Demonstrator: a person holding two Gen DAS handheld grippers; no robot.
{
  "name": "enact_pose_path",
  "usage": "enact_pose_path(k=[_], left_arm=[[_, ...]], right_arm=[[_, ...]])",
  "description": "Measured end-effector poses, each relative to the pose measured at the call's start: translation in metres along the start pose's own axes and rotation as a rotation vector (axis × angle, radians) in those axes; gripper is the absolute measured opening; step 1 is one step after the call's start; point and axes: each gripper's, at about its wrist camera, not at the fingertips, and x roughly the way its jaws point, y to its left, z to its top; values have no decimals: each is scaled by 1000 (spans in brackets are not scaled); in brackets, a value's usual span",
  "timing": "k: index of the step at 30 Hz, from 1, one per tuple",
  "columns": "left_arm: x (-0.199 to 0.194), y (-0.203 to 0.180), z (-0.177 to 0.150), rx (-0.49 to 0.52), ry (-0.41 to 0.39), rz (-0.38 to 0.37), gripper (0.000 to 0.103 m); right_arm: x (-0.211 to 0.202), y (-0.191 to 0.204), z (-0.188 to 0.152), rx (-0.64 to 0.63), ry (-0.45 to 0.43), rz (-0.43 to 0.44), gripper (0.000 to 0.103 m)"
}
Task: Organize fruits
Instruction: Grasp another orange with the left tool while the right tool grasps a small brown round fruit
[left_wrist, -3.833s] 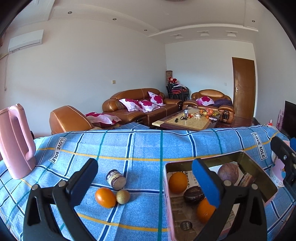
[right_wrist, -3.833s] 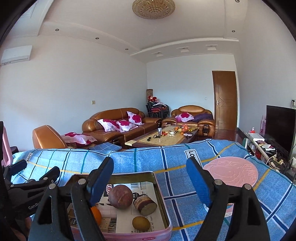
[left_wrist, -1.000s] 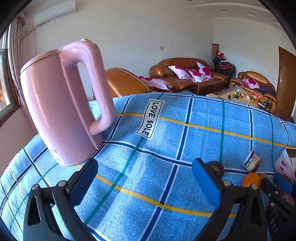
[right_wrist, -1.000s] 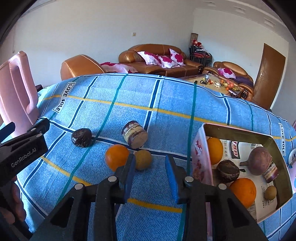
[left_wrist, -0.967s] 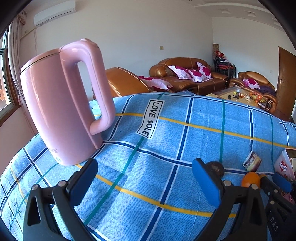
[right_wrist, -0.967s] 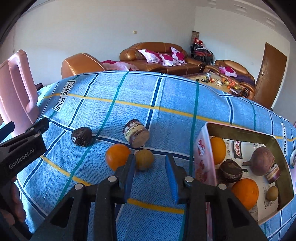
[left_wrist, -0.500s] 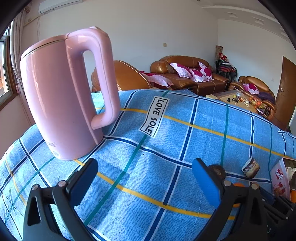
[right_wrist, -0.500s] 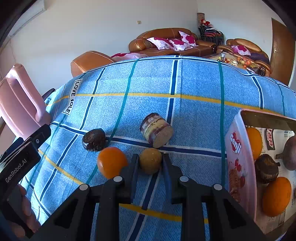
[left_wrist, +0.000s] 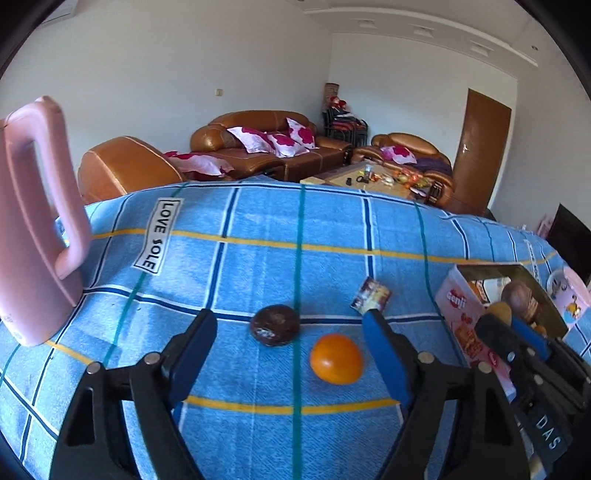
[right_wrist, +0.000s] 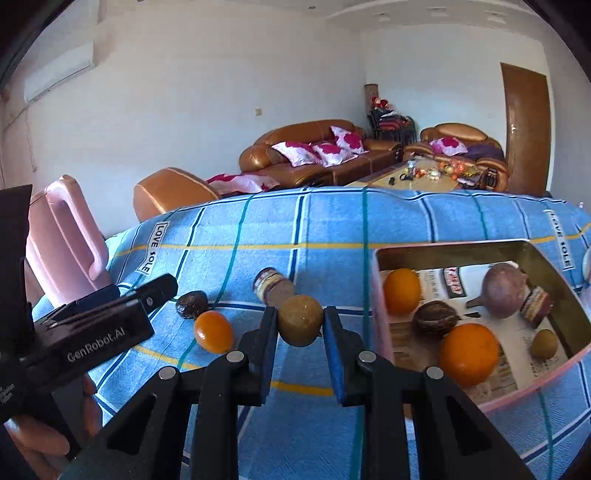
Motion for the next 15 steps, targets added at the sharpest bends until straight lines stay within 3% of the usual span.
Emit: enact_pose_path(k=[3, 6, 10, 13, 15], left_arm=[[14, -15, -1, 39, 68, -4, 76], [23, -20, -3, 10, 116, -39, 76], [37, -29, -2, 9, 177, -8, 70], [50, -32, -3, 10, 241, -12, 54], [49, -32, -2, 2, 237, -11, 53]], right_arm=[[-2, -7, 2, 15, -19, -29, 27], [1, -8, 4, 17, -8, -15, 27], [1, -8, 4, 15, -2, -1, 27], [4, -8, 3, 19, 4, 5, 27], [5, -8, 2, 19, 10, 9, 27]])
